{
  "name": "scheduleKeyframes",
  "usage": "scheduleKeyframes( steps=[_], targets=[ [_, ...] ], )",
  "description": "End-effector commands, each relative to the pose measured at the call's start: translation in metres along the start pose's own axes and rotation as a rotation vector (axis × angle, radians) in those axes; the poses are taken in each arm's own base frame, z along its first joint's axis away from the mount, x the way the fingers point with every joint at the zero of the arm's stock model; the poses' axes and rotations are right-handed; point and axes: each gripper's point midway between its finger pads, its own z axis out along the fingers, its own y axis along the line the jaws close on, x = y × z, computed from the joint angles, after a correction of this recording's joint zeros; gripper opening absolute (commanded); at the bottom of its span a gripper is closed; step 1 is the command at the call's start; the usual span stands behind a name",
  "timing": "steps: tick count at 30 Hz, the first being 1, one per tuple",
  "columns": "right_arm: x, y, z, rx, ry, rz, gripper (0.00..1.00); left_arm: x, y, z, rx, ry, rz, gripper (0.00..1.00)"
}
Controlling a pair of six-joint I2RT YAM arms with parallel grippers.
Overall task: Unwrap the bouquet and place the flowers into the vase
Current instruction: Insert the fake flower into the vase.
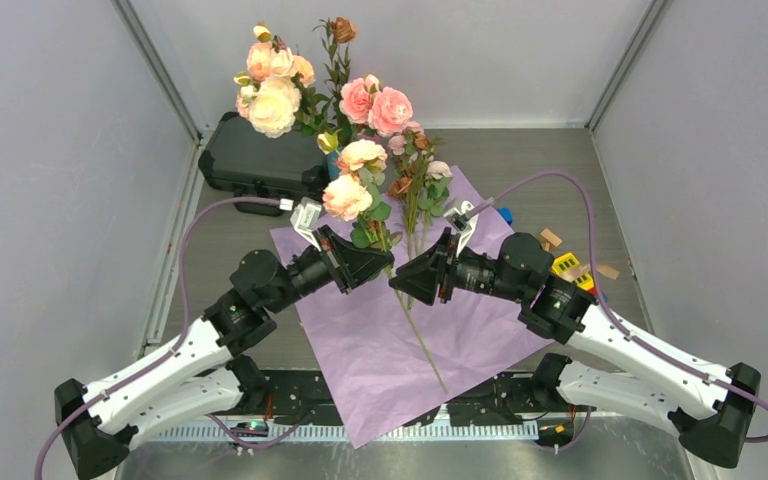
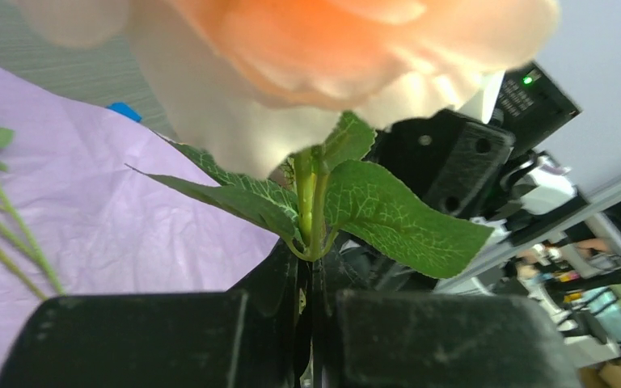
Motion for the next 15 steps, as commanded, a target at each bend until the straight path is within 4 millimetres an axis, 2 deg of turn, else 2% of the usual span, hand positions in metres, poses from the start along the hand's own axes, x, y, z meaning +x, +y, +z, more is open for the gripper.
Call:
scheduleKeyframes(
  steps=[1,2,5,10,15],
  targets=[
    [-0.021,-0.006,-0.009,0.094,-0.035,-0.035,0.50,-0.031,-0.008,-0.005,-0.032,-0.045,0.231,0.00],
    [-0.019,-0.013,-0.012,0.136,-0.024,-0.028,0.56,-0.032,-0.004,-0.006,-0.053,-0.036,0.268,0.00],
    [-0.019,-0.023,-0.019,0.212,-0.019,-0.019,0.64,-0.044,-0.004,-0.007,-0.078,-0.036,0.385,0.00],
    [-0.012,-0.048,-0.030,0.361,0.023,-0.001,0.73,-0.067,0.006,0.002,-0.122,-0.024,0.503,0.00],
    [-0.005,-0.077,-0.040,0.443,0.069,0.056,0.80,-0.109,0.017,0.008,-0.155,-0.057,0.530,0.00]
  ],
)
